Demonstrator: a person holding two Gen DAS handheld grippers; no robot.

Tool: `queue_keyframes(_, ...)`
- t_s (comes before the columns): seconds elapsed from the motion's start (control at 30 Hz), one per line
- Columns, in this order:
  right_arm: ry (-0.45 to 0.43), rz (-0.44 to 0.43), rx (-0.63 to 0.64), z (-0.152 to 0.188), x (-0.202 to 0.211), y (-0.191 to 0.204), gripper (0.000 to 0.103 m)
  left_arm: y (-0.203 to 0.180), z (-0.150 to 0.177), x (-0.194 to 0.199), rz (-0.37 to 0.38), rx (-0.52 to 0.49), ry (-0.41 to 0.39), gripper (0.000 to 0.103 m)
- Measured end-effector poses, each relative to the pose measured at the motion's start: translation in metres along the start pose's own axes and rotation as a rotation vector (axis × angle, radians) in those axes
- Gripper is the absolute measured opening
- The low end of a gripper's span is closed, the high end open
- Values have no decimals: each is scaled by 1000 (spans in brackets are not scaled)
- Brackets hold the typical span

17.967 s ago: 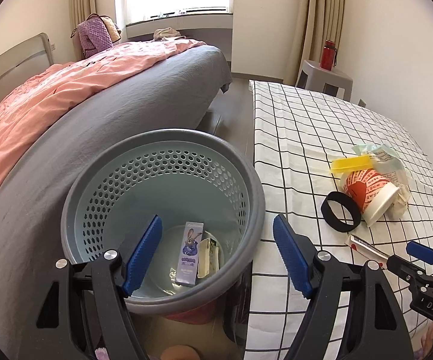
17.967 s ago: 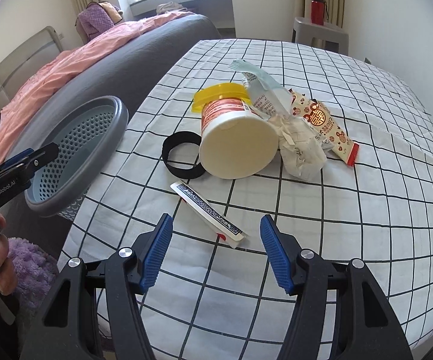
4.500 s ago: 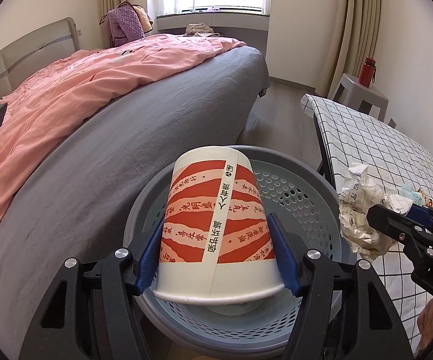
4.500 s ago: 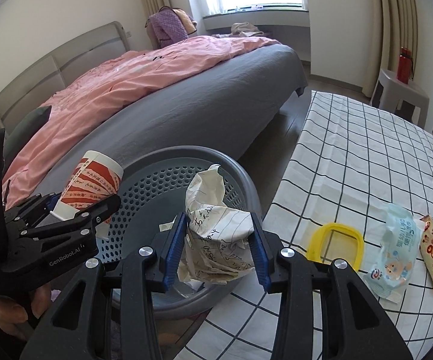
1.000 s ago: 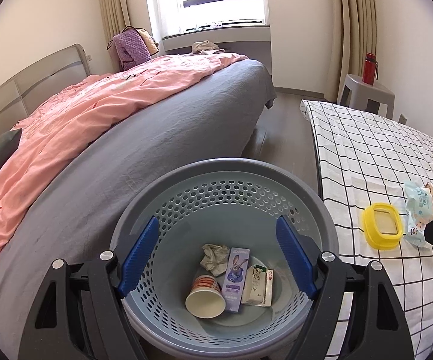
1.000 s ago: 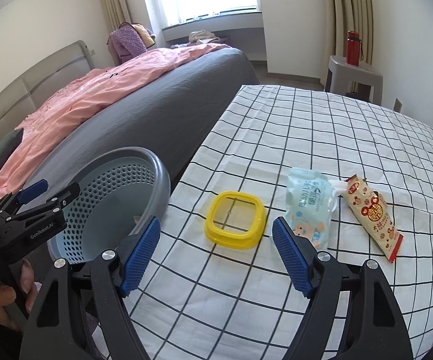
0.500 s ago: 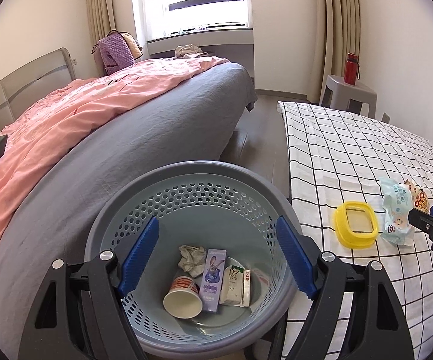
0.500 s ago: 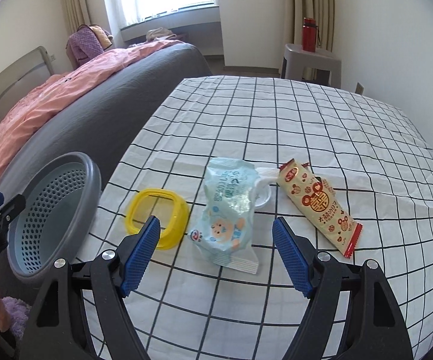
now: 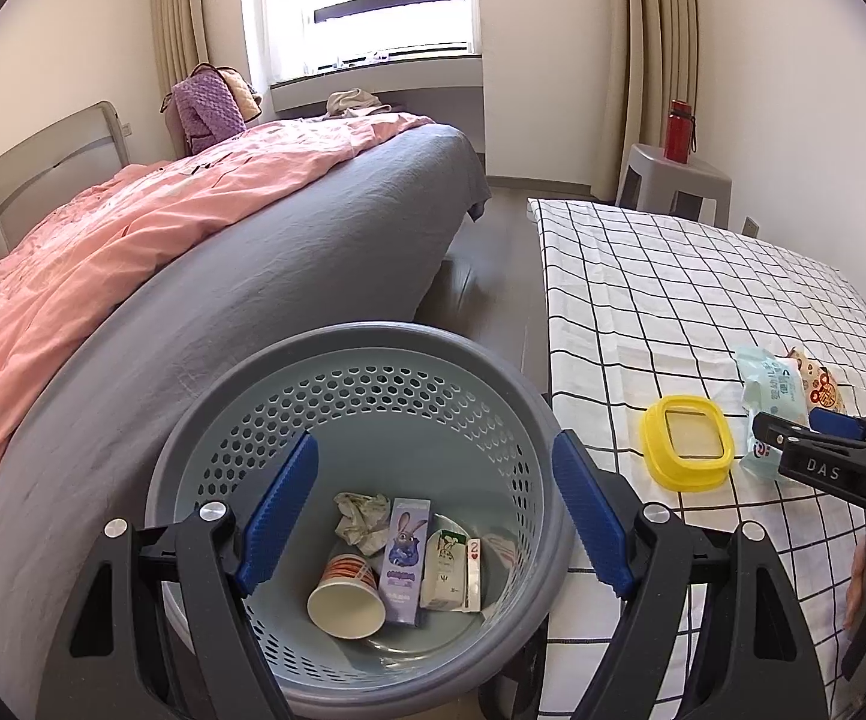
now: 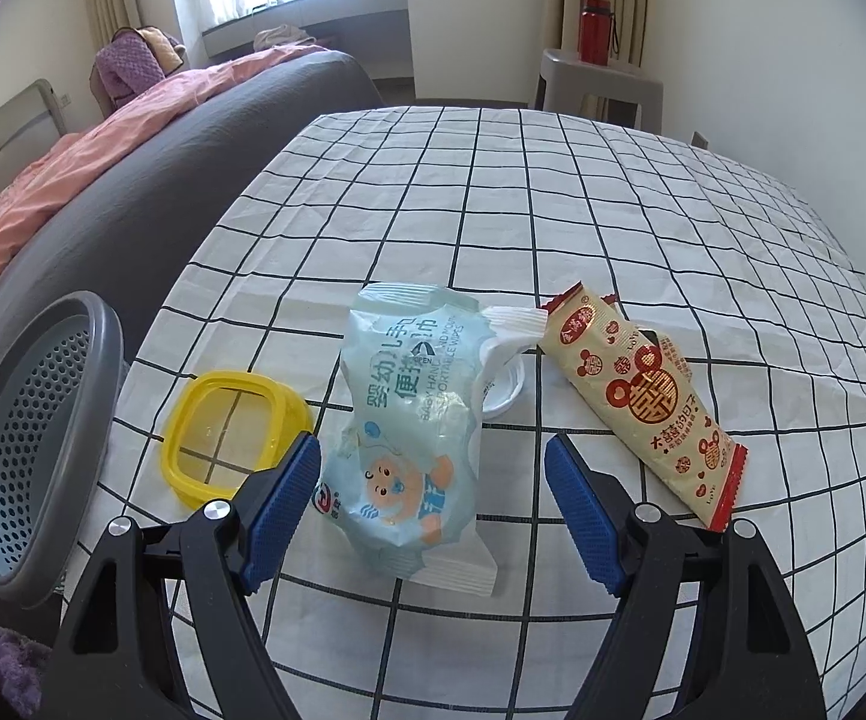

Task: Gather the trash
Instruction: 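Grasp the blue baby-wipes pack with the right gripper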

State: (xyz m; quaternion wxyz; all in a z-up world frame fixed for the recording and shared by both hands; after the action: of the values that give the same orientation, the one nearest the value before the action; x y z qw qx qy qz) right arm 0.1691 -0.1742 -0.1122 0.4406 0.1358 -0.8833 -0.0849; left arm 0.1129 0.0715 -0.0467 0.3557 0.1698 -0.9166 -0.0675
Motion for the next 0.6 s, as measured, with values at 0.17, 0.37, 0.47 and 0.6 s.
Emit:
queue_keyframes(0.17, 8, 12, 7, -2, -8, 1, 71, 1, 0, -1, 8, -1, 3, 77)
queue_keyframes(0.37, 6, 12, 21, -4, -9, 4, 51, 3, 0, -2, 11, 2, 9, 77)
queue_keyframes(0.47, -1, 0, 21, -4, -4, 5, 49, 2, 1, -2, 12, 0, 12, 77)
queue_keyframes(0.6, -15, -27, 8, -2, 8, 4, 47, -1, 2, -2, 16, -6, 13, 77)
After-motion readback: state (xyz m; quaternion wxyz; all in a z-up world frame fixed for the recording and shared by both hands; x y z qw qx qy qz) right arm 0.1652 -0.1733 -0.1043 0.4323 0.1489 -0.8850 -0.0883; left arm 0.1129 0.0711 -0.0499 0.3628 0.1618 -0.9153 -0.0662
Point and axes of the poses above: each gripper's, at about its wrist camera, not at the fingertips, and x roughly against the way its jaws point, y to its left, z to its underside, the point moved 5 cm from there along -x, roughly the way its jaws point, and after that the axes turned 15 degrees about -z, right-handed, at the moved point
